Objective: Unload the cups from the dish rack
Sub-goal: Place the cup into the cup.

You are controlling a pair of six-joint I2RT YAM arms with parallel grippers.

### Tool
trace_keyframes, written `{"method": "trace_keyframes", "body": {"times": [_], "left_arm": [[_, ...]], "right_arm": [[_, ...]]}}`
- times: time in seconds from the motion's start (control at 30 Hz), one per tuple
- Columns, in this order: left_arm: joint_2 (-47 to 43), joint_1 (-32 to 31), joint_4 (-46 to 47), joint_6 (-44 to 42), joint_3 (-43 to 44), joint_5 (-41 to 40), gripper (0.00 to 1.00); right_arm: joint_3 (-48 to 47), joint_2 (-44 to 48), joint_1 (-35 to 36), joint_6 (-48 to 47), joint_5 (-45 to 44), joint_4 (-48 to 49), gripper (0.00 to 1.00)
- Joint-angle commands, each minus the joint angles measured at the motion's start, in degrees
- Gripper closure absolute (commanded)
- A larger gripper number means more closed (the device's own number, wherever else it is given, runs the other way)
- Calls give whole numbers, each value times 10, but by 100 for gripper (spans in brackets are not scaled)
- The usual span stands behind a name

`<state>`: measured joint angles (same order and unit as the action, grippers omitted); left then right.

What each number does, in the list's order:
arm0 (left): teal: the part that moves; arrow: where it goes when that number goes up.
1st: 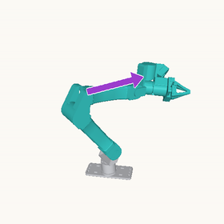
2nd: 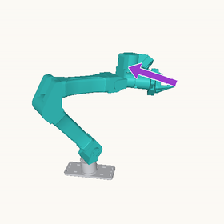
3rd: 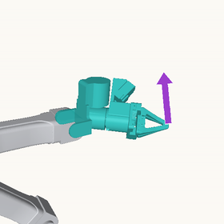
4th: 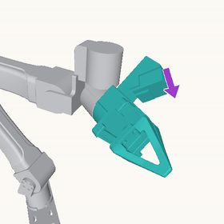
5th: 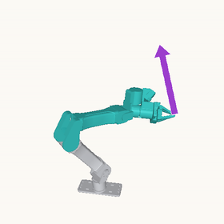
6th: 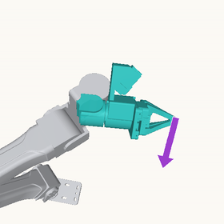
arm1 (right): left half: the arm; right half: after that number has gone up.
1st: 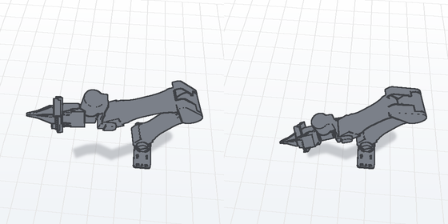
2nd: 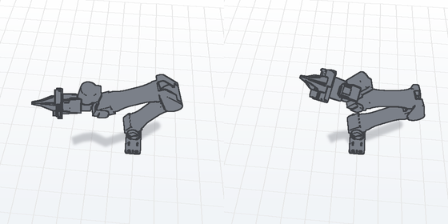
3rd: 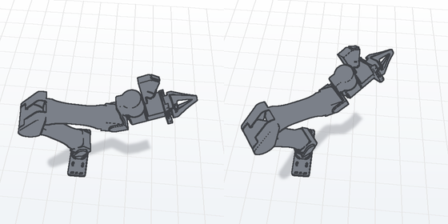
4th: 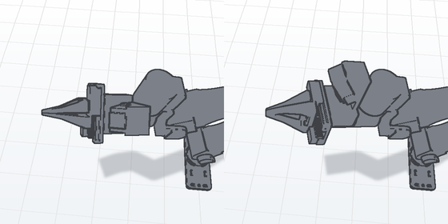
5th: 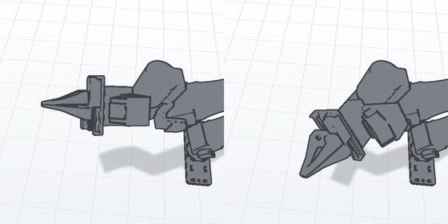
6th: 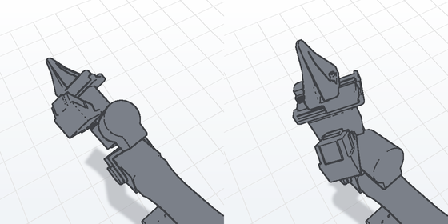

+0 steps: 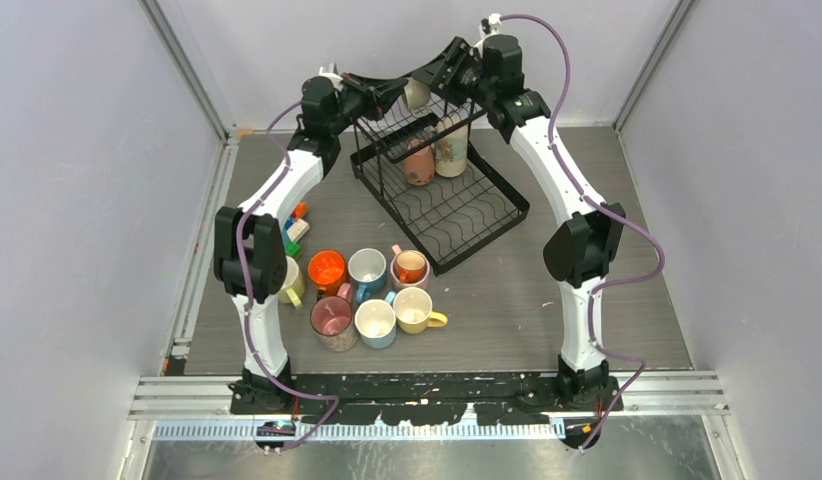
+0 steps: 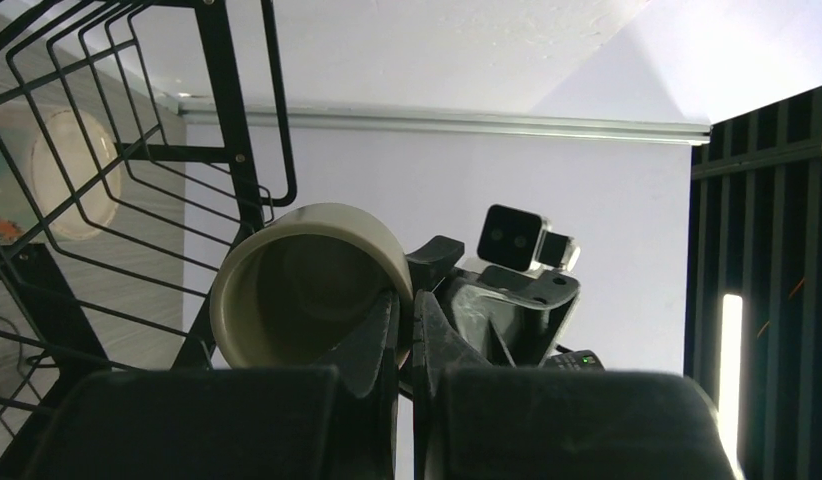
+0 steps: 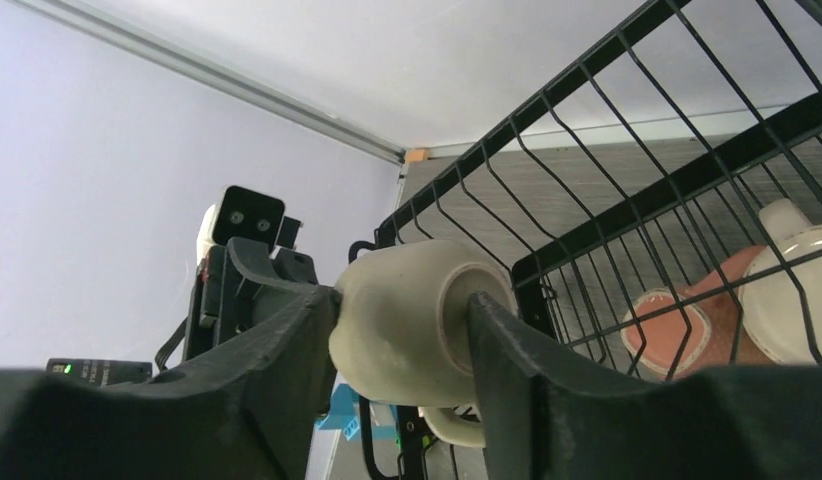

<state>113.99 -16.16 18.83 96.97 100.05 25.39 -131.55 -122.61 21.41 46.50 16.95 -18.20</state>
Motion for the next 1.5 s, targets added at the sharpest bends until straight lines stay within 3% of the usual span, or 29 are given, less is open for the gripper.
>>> {"method": "trace_keyframes", "body": {"times": [0.0,0.27,0.43,0.73,1.03,1.47], "left_arm": [[-36,-6,34,-11,1,17,100],[-47,-5,25,-18,2,17,100],[-60,-5,25,-21,1,18,100],[-110,-5,3,-45,-24,28,100],[-207,-5,-3,-63,-120,34,100],[-391,-9,-116,-156,-279,53,100]], "right_arm": [[1,67,7,-20,-5,-12,37],[31,121,1,-34,-34,-41,17],[62,161,-5,-43,-67,-74,11],[150,248,-8,-53,-99,-116,8],[248,326,-8,-54,-118,-133,8],[325,388,-8,-49,-111,-134,7]]}}
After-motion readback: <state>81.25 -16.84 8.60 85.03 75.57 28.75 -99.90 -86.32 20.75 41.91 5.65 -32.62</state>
